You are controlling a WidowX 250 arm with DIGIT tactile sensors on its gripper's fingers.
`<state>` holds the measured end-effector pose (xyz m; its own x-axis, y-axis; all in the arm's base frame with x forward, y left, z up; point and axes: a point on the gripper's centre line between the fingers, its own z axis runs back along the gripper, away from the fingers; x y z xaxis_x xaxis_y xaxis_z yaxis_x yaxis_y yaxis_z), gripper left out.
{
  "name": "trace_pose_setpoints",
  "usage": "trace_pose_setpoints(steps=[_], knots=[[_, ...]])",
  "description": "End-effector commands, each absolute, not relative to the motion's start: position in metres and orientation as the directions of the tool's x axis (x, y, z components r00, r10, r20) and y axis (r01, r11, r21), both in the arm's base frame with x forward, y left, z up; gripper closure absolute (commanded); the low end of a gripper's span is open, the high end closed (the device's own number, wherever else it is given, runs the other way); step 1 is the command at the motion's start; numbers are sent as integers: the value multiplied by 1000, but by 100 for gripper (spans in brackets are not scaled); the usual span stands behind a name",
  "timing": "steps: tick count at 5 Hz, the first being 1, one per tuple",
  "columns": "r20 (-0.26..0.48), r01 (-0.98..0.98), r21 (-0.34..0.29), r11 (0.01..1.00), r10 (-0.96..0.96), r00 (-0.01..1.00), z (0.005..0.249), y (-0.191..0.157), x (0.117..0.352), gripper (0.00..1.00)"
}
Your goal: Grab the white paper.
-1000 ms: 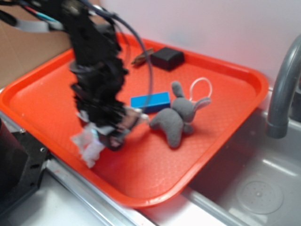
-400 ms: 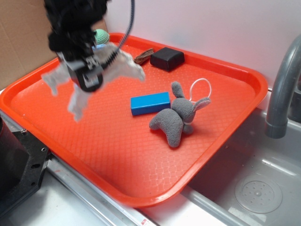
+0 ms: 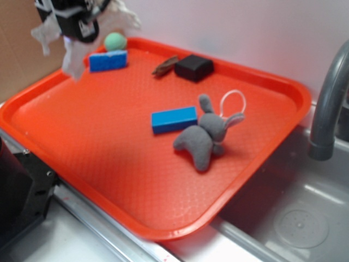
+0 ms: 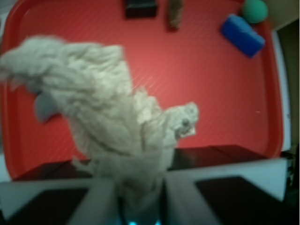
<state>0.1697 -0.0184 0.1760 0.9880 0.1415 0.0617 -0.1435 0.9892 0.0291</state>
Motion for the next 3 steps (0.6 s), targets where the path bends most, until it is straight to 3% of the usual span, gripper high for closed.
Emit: trace_pose_setpoints(steps=[1,2,3], knots=[[159,-223,19,975,218,963,202,14,175,100],[200,-226,25,974,217,955,213,18,172,100],[229,-221,-38,975,223,947,224,22,163,100]])
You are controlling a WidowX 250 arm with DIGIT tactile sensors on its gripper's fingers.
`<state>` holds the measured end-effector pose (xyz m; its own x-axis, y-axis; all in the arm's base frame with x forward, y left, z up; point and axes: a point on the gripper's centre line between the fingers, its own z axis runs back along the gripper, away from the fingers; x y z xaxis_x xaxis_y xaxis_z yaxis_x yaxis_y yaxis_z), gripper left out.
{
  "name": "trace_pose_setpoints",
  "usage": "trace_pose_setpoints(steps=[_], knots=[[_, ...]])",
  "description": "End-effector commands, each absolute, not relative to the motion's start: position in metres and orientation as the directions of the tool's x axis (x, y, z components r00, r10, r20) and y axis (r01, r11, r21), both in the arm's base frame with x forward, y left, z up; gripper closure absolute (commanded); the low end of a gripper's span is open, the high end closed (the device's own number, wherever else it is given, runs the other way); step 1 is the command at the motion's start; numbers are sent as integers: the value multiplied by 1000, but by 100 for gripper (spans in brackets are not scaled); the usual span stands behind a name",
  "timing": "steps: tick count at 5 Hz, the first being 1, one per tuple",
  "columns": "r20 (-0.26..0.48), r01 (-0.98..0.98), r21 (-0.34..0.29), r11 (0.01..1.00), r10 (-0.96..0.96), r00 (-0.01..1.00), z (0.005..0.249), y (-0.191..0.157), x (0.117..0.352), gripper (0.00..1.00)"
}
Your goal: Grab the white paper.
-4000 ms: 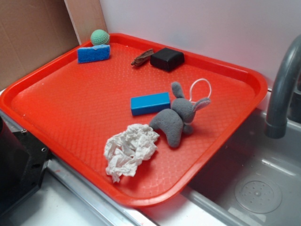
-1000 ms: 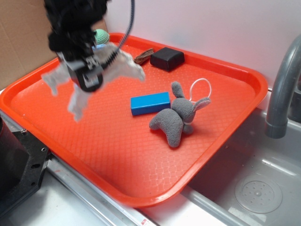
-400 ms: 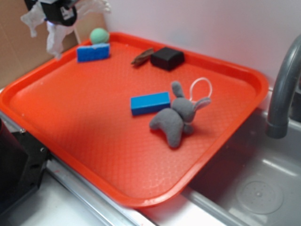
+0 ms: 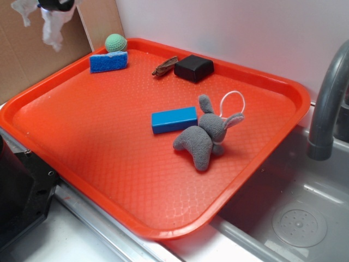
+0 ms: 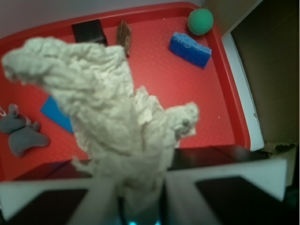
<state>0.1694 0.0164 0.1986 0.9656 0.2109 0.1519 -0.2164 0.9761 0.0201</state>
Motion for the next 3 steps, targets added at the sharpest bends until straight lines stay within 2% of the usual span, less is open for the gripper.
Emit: trace_pose_setpoints(steps=[1,3], knots=[[250,-212,-33,977,214,945,229,23,156,100],[216,-215,-21,976,214,952,221,22,156,100]])
